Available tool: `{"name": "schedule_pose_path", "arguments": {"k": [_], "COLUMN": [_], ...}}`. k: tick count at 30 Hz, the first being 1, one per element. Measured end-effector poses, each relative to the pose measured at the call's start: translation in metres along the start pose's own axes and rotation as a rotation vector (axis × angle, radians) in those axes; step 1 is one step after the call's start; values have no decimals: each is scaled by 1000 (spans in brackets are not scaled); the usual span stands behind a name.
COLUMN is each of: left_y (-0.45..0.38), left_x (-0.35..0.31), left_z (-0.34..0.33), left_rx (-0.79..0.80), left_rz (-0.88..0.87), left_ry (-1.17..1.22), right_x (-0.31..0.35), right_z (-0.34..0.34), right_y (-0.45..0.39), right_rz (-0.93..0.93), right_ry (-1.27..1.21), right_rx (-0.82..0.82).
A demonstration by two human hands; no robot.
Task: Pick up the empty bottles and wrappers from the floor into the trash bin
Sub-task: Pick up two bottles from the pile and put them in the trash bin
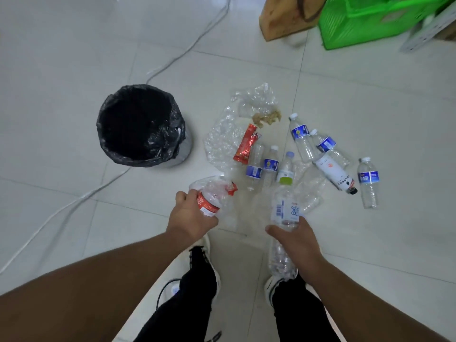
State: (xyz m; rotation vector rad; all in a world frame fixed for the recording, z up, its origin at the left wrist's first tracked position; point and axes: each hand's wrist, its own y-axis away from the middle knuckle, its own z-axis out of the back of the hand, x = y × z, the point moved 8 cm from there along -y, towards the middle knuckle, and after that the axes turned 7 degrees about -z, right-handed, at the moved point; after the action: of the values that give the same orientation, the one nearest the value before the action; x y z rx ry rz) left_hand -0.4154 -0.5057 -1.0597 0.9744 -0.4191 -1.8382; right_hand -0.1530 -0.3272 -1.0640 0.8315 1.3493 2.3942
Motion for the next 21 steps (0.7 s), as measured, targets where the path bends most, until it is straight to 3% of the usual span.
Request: {"name": "schedule_pose_path", "arguments": {"k": [21], "left_y": [43], "left_x": [22], "left_z": [189], "left_rx": [-136], "left_rz": [-4], "left_ry": [22], "right_x": [127], "right_z": [-32], "right_y": [102], "right_rz": [115], "right_ry": [-94], "right_rx": [47]}}
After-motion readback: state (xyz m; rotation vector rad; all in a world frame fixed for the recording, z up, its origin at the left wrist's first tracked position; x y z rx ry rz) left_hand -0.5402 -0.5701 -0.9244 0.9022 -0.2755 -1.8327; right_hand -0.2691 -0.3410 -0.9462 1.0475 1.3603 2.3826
